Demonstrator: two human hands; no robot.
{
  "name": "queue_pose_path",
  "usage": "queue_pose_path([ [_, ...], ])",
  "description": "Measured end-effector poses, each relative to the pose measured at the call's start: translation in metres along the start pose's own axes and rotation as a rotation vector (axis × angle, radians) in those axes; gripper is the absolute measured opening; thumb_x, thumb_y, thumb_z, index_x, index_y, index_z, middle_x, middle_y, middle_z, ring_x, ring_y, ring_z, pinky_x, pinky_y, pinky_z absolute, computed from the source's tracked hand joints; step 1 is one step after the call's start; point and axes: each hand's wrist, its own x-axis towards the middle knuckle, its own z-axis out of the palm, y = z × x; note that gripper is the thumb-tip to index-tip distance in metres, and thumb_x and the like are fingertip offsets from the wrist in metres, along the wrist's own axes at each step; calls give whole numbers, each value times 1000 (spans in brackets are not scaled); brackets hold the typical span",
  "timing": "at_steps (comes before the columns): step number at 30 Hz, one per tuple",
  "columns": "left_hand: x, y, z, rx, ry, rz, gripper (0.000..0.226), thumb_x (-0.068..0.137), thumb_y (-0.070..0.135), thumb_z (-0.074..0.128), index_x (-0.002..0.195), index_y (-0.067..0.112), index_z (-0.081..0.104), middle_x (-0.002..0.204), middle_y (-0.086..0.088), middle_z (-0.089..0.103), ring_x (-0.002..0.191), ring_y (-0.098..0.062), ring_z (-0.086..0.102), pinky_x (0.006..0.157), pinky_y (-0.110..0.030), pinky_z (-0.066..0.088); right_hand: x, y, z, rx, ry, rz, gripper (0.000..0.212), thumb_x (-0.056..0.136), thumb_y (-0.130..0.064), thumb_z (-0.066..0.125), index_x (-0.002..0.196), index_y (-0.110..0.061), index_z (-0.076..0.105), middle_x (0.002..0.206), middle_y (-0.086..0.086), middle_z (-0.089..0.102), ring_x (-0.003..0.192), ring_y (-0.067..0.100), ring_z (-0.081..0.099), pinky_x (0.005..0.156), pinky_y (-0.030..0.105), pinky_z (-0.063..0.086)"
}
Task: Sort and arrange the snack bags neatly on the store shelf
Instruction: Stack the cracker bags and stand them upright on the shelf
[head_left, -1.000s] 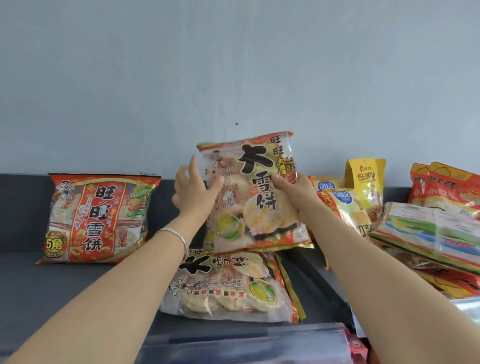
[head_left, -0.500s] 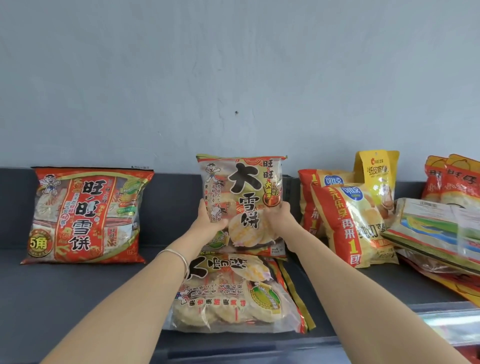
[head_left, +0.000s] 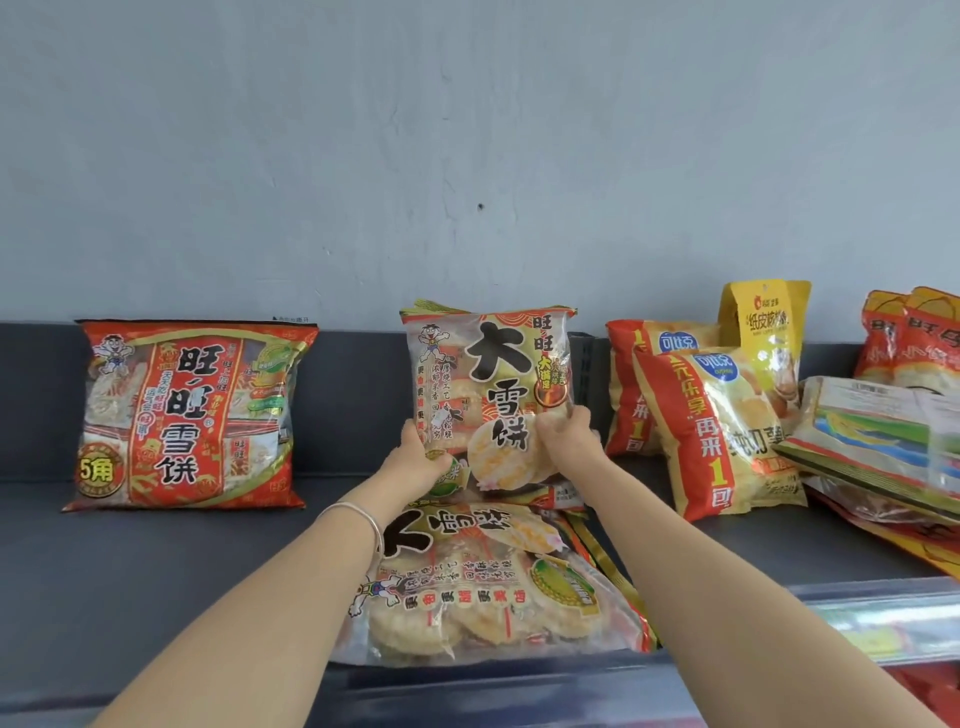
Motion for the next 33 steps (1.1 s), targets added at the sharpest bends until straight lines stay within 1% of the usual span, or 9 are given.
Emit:
queue_pose_path([
  [5,-19,-2,-20,124,-71,-33,68,93,28,56,147,11,19,151,-11,32,136,-28,35,109,-39,31,-31,-8,7,-361,398,-277,40,89,-28,55,123,-14,40,128,11,44,120,35,44,95,47,41],
  [7,-25,-7,-31,171,-65,-52,73,93,30,57,149,8,16,155,-11,23,140,-28,28,112,-38,28,-41,-11,9,-432,428,-380,28,91,-25,53,116,-14,45,119,8,50,110,31,51,86,43,46],
  [10,-35,-19,-41,215,-79,-85,76,91,32,59,149,8,17,155,-12,22,140,-29,27,112,-38,29,-54,-10,19,-506,211,-519,16,96,-28,50,105,-15,53,104,4,63,85,23,60,66,33,50],
  [13,-45,-31,-47,202,-80,-138,82,88,36,63,149,8,17,153,-13,25,138,-29,30,110,-39,33,-64,-1,37,-711,-180,-528,28,97,-32,49,116,-14,56,110,8,65,94,25,61,82,40,54],
  [15,-53,-36,-49,169,-81,-171,85,86,37,65,149,7,16,153,-13,24,138,-29,30,109,-38,32,-69,4,46,-813,-310,-484,34,99,-35,44,123,-14,56,121,10,62,107,27,58,93,41,49],
  [18,-64,-39,-49,6,-129,-231,94,83,35,70,151,11,9,156,-12,17,140,-30,26,108,-38,30,-74,3,48,-793,-355,-420,41,100,-37,40,131,-14,54,132,10,57,119,28,53,102,41,43],
  [21,-75,-35,-48,-120,-134,-236,96,80,21,74,151,18,9,154,-12,23,133,-32,38,105,-40,39,-80,-1,46,-790,-376,-400,46,99,-41,41,135,-15,52,137,8,55,124,27,51,106,39,40],
  [27,-88,-12,-70,-134,18,-53,79,82,-3,65,146,24,26,143,-13,36,107,-25,51,81,-32,45,-86,-16,40,-650,-380,-421,52,100,-45,39,138,-11,49,138,10,54,125,27,50,107,36,38],
  [33,-101,20,-93,-417,-7,137,67,86,-11,53,133,33,37,107,-12,61,81,-23,64,55,-30,50,-87,-38,27,-373,-403,-391,58,100,-54,27,139,-15,45,140,7,50,128,28,47,106,37,32],
])
